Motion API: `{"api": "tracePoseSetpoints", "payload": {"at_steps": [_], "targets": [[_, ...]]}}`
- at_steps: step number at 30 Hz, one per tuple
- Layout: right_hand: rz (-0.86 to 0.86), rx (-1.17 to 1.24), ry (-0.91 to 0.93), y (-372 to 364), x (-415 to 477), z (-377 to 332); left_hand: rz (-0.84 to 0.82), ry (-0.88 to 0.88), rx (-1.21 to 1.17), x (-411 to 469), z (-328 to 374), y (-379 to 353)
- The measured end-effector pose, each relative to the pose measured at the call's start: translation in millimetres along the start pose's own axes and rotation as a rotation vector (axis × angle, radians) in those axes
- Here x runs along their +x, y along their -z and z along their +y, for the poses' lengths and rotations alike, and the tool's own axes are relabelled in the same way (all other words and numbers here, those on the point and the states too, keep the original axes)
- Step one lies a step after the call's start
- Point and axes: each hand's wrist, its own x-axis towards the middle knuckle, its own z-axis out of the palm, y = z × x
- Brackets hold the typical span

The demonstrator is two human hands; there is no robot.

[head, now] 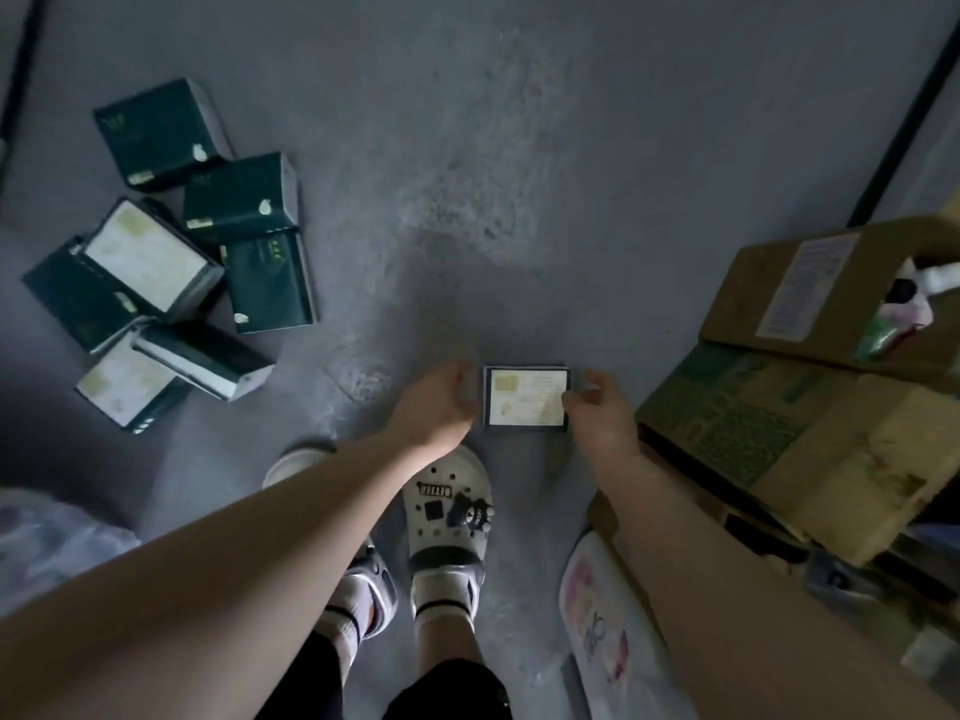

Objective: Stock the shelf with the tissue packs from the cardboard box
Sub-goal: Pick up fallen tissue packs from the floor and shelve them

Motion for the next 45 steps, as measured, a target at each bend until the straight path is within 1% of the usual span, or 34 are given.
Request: {"api": "tracePoseSetpoints", "payload": {"at_steps": [4, 9, 11, 14, 18, 21, 25, 29, 31, 36, 39, 42, 45], "targets": [[-0.018, -0.028, 0.001, -10, 17, 8, -0.078, 0.073, -0.022, 22, -12, -18], [-0.047, 0.016, -0.034, -25, 27, 10, -0.183, 0.068, -0.03, 33, -17, -29], [-0.048, 0.012, -0.04, -27, 26, 8, -0.178, 0.086, -0.096, 33, -18, -28], [-0.05, 0.028, -0.036, -23, 16, -1, -0.134, 0.068, -0.147, 27, -17, -16], [-0.074, 0.14, 0.018, -17, -7, -21, -0.028, -0.054, -0.124, 7, -10, 17], [-0.08, 0.238, 0.074, -13, -29, -49, 0.0, -0.136, -0.213, -13, 0, 45], [-0.115, 0.306, 0.15, -5, -63, -100, 0.157, -0.144, -0.18, -43, 15, 87], [-0.166, 0.331, 0.142, 3, -100, -158, 0.31, -0.17, -0.276, -80, 25, 134], [-0.206, 0.305, 0.173, 5, -120, -184, 0.377, -0.167, -0.322, -98, 30, 159], [-0.338, 0.247, 0.268, 1, -178, -238, 0.515, -0.161, -0.309, -152, 32, 211], [-0.419, 0.178, 0.336, -6, -218, -259, 0.574, -0.092, -0.429, -192, 29, 232], [-0.516, 0.109, 0.403, -17, -258, -276, 0.65, -0.095, -0.496, -228, 21, 249], [-0.534, 0.077, 0.463, -32, -295, -290, 0.73, -0.082, -0.639, -260, 8, 267]]}}
